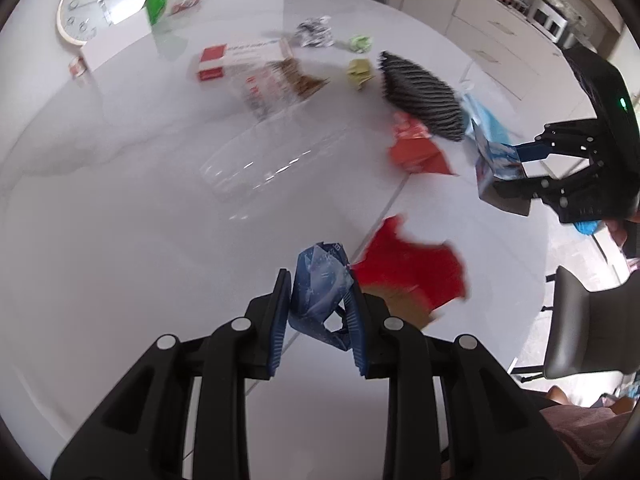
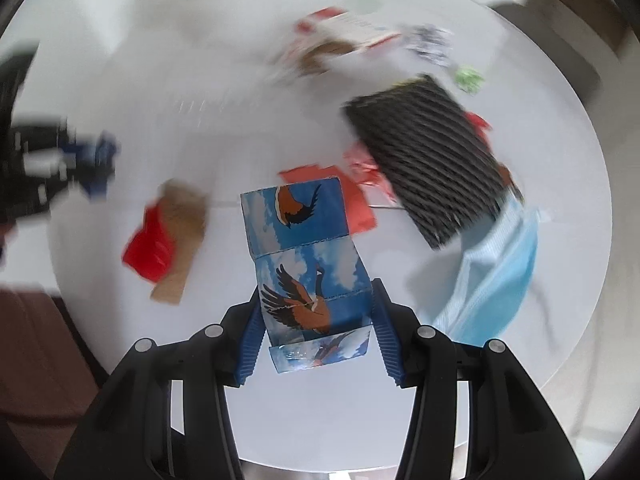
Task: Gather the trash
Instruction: 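Carry both items to the wastebasket and open both tools to drop them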
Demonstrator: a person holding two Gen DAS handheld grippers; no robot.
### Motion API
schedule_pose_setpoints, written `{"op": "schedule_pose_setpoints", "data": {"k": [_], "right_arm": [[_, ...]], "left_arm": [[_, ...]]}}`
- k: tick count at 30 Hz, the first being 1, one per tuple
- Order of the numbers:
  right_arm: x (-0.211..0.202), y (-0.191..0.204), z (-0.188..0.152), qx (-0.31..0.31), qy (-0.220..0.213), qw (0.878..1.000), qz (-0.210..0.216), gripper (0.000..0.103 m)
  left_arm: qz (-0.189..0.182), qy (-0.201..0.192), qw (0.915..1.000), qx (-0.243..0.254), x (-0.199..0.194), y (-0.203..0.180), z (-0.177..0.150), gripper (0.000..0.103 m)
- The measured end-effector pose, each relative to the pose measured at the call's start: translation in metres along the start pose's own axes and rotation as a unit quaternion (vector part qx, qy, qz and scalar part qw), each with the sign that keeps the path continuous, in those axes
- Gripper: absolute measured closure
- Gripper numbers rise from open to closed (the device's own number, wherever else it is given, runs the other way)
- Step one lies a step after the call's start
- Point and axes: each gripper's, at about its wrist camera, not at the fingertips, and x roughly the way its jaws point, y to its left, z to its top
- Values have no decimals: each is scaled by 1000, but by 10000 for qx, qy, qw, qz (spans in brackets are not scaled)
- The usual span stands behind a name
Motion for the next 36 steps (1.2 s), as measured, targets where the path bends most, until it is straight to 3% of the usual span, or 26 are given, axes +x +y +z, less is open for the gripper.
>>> {"op": "schedule_pose_setpoints", "data": {"k": [4, 7, 10, 13, 19, 22, 24, 26, 27, 28, 29, 31, 36], "right_arm": [[-40, -40, -40, 1412, -645, 9876, 234, 53], [-72, -74, -98, 2382, -975, 9663, 18, 53], [-94, -104, -162, 3163, -989, 9426, -412, 53], [-111, -132, -222, 3710, -961, 9209, -709, 53], [-120, -174, -308, 4147, -757, 9001, -1103, 53], [-116, -187, -335, 4328, -754, 8916, -1098, 53], [-110, -195, -342, 4390, -761, 8892, -1041, 53], [-104, -199, -347, 4397, -752, 8893, -1006, 53], [-104, -200, -350, 4397, -750, 8895, -987, 53], [-101, -203, -354, 4402, -755, 8899, -930, 53], [-107, -207, -372, 4404, -766, 8901, -889, 53], [-101, -212, -377, 4395, -719, 8914, -836, 52], [-86, -218, -386, 4322, -599, 8973, -674, 51]], "left_arm": [[-63, -140, 9987, 482, -8, -43, 12, 76], [-220, -259, 9950, 944, -10, -87, 23, 76], [-606, -297, 9894, 1283, -4, -140, 40, 76], [-1028, -287, 9787, 1753, 10, -211, 54, 76], [-1781, 338, 9543, 2378, 66, -343, 59, 75], [-1909, 672, 9462, 2524, 97, -394, 53, 75], [-1949, 810, 9423, 2600, 112, -419, 51, 69], [-1925, 884, 9401, 2669, 117, -438, 47, 52], [-1904, 862, 9401, 2693, 116, -444, 46, 38], [-1840, 779, 9417, 2707, 116, -451, 46, 28], [-1822, 742, 9423, 2708, 113, -451, 47, 25], [-1843, 737, 9431, 2668, 107, -456, 48, 20], [-1657, 730, 9545, 2370, 98, -453, 54, 14]]}}
